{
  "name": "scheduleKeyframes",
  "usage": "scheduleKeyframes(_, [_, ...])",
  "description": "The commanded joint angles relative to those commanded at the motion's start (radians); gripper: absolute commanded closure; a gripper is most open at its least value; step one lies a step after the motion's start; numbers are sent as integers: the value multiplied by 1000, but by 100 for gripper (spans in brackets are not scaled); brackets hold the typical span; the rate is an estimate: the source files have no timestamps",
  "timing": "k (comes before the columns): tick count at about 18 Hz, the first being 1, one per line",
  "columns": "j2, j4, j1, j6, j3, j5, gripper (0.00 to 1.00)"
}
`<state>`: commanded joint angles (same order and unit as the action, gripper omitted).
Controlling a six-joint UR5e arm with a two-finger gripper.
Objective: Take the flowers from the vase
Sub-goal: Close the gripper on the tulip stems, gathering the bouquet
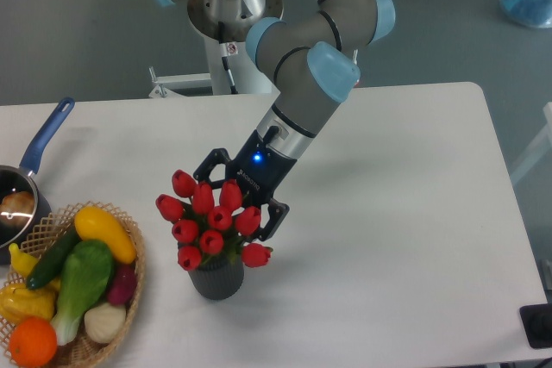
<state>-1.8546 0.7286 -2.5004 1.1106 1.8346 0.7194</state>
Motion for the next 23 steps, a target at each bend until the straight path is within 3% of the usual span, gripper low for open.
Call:
scheduleKeyframes(8, [0, 2, 0, 0, 2, 0, 54])
scheduleKeyframes(14, [0, 2, 0, 2, 5, 2, 67])
scheduleKeyframes(15, [0, 2, 0, 2, 5, 0, 67])
scheduleKeyframes(16, [0, 2, 0, 8, 6, 0, 58])
scheduleKeyframes(17, [0, 0, 0, 15, 8, -2, 35])
scheduleKeyframes(23, [0, 0, 0, 18, 12, -9, 37])
